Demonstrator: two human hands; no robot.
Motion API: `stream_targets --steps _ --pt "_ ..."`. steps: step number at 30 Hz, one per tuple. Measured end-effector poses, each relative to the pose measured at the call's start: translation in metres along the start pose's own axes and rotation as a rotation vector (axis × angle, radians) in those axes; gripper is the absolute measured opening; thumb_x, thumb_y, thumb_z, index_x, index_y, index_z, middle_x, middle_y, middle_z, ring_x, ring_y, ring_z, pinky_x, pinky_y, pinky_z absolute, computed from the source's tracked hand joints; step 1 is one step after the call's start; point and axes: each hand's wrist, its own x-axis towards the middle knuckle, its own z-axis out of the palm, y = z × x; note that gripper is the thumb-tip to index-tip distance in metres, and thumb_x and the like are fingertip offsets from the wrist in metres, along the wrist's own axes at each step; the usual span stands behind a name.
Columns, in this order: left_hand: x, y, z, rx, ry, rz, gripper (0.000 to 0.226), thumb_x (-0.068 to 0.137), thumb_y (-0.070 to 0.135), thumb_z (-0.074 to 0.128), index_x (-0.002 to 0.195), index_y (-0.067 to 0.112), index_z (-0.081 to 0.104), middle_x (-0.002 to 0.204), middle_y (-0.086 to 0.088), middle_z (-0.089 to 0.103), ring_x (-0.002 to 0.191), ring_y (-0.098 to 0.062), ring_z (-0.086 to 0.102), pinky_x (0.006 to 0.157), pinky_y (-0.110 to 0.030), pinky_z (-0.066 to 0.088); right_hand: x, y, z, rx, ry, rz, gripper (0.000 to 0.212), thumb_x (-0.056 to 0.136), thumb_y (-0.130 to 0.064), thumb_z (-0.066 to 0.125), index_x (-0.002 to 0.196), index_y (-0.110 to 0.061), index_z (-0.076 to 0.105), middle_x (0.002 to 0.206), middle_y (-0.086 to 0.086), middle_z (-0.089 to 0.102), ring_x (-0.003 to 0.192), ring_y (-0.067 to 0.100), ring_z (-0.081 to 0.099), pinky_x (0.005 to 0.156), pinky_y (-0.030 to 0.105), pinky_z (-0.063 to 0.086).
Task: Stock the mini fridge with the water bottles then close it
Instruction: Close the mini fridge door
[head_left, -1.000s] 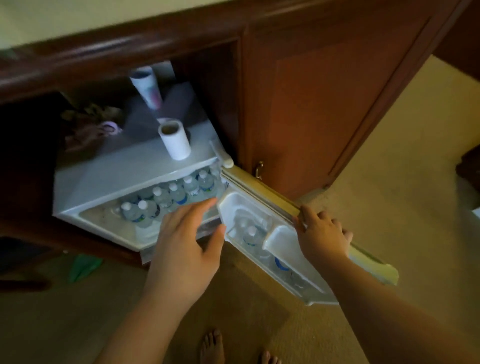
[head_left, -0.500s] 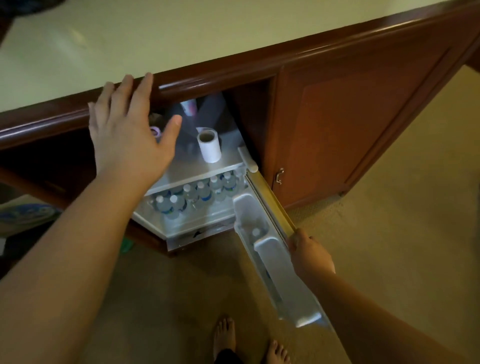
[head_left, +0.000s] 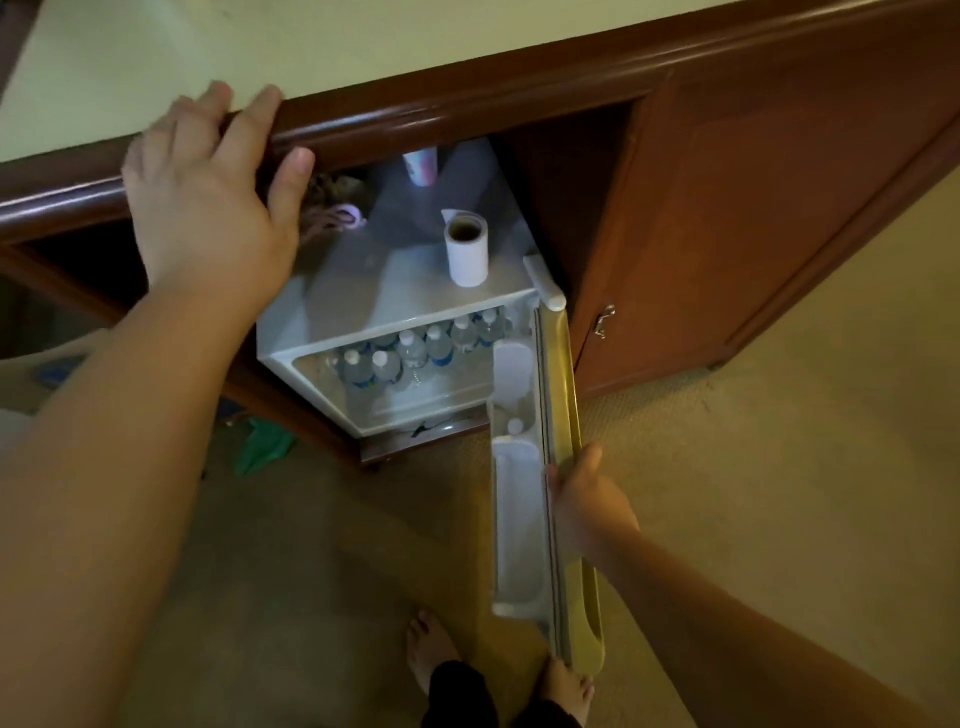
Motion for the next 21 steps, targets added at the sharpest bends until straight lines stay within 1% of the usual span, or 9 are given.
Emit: stream_targets --steps 2,4,6,8,11,15,18,21 --pt "0.0 0.001 0.004 0.001 0.019 -0.027 0.059 0.106 0.061 0.024 0.158 0.033 0.034 0.163 -0.009 0.035 0.149 -0.035 0.031 0.121 -0.049 0.02 -0.001 -0.011 0.015 0.073 -0.015 0.032 0.053 0.103 -0.055 0.043 0.138 -0.017 0.031 0.092 0.001 0.07 0.079 0.018 0.072 0.068 0.045 0.062" --pt "0.0 0.0 0.007 0.003 0.028 -0.025 0.059 0.106 0.061 0.023 0.158 0.034 0.034 0.163 -0.008 0.035 0.148 -0.034 0.031 0.122 -0.047 0.02 -0.001 -0.024 0.03 0.135 -0.024 0.065 0.048 0.101 -0.058 0.043 0.13 -0.02 0.033 0.095 0.004 0.07 0.08 0.022 0.073 0.07 0.051 0.063" --pt "-0.001 -0.003 0.011 0.006 0.04 -0.01 0.059 0.107 0.062 0.021 0.158 0.035 0.034 0.162 -0.007 0.036 0.148 -0.034 0.032 0.121 -0.047 0.021 -0.001 -0.038 0.045 0.176 -0.037 0.101 0.06 0.097 -0.064 0.041 0.139 -0.023 0.028 0.105 0.008 0.07 0.088 0.027 0.073 0.073 0.054 0.063" --pt "-0.001 -0.004 0.013 0.013 0.053 -0.011 0.06 0.107 0.062 0.019 0.159 0.035 0.033 0.162 -0.006 0.036 0.148 -0.034 0.033 0.121 -0.047 0.022 0.001 -0.052 0.059 0.204 -0.036 0.133 0.068 0.098 -0.064 0.041 0.149 -0.024 0.021 0.11 0.01 0.069 0.091 0.028 0.072 0.075 0.053 0.062" --pt "0.0 -0.004 0.015 0.033 0.061 -0.011 0.06 0.108 0.062 0.017 0.159 0.035 0.032 0.163 -0.007 0.036 0.148 -0.034 0.034 0.121 -0.048 0.023 0.008 -0.076 0.078 0.257 -0.014 0.178 0.066 0.102 -0.055 0.042 0.151 -0.018 0.019 0.105 0.007 0.068 0.087 0.025 0.071 0.075 0.049 0.061" --pt "0.001 -0.009 0.021 0.055 0.096 0.021 0.058 0.108 0.06 0.018 0.158 0.035 0.035 0.161 -0.008 0.038 0.147 -0.034 0.035 0.12 -0.046 0.023 0.024 -0.106 0.103 0.389 -0.009 0.287 0.064 0.104 -0.049 0.045 0.153 -0.017 0.017 0.097 0.005 0.064 0.083 0.021 0.07 0.07 0.042 0.061" --pt "0.001 -0.01 0.029 0.077 0.174 0.025 0.054 0.109 0.058 0.025 0.154 0.034 0.045 0.154 -0.01 0.049 0.139 -0.035 0.047 0.116 -0.047 0.029 0.041 -0.132 0.121 0.489 0.005 0.375 0.053 0.104 -0.048 0.046 0.143 -0.019 0.025 0.107 0.007 0.061 0.093 0.024 0.066 0.086 0.046 0.058" --pt "0.002 -0.01 0.034 0.098 0.237 0.049 0.052 0.11 0.055 0.029 0.151 0.032 0.05 0.15 -0.011 0.053 0.135 -0.035 0.051 0.114 -0.048 0.032 0.055 -0.16 0.131 0.455 -0.025 0.342 0.054 0.106 -0.038 0.046 0.148 -0.011 0.025 0.132 0.013 0.056 0.109 0.027 0.06 0.098 0.045 0.053"
